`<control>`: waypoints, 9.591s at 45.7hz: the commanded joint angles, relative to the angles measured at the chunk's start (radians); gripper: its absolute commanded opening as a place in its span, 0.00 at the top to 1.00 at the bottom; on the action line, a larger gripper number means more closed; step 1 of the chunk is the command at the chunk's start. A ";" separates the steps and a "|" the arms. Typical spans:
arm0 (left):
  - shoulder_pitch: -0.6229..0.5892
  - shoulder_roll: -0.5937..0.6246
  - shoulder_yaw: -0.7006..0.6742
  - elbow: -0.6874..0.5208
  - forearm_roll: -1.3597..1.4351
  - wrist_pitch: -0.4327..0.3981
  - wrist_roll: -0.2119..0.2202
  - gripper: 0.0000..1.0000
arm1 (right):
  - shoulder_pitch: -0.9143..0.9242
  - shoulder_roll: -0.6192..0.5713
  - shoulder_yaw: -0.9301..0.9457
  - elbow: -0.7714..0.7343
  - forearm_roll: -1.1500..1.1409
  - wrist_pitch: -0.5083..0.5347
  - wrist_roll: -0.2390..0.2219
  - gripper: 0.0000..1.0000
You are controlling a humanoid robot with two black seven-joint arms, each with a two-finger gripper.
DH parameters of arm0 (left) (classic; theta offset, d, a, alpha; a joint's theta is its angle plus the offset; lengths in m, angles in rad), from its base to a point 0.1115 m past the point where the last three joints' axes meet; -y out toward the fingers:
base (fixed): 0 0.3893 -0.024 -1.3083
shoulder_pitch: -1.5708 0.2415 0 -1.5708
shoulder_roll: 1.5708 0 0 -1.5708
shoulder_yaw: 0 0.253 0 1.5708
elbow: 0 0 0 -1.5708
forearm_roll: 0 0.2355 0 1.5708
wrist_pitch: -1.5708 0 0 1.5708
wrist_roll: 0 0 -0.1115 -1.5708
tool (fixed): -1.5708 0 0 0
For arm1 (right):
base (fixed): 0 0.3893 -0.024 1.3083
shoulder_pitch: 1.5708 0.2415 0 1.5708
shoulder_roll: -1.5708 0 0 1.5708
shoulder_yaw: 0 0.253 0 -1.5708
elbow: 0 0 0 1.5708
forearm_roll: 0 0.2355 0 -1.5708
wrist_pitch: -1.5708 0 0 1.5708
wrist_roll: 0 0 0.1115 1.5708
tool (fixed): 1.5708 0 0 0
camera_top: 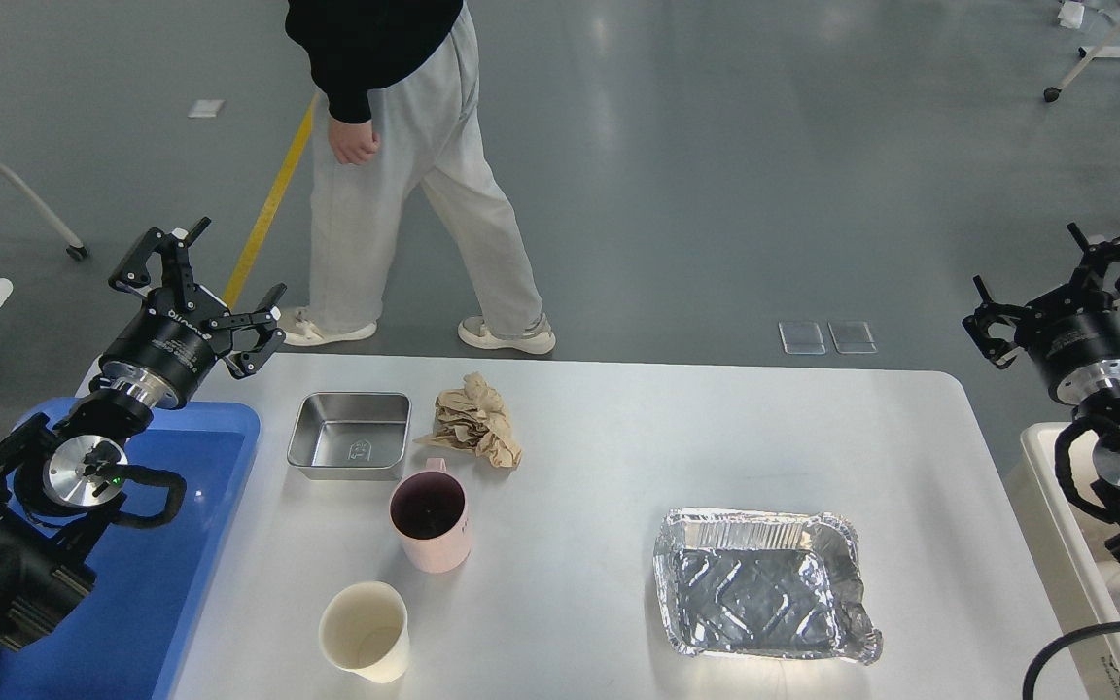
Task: Tidy desktop
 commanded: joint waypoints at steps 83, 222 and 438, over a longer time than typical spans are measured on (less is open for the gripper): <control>0.185 0.448 0.055 -0.579 0.498 0.317 -0.111 0.02 | -0.014 0.007 -0.017 0.009 -0.021 0.002 0.000 0.00; -0.051 0.281 0.710 -0.566 1.043 0.328 0.295 0.12 | -0.046 0.124 -0.020 0.012 -0.049 -0.019 0.001 0.00; -0.226 0.815 0.905 -0.578 1.195 -0.315 0.355 1.00 | -0.059 0.154 -0.025 0.002 -0.049 -0.015 0.003 0.00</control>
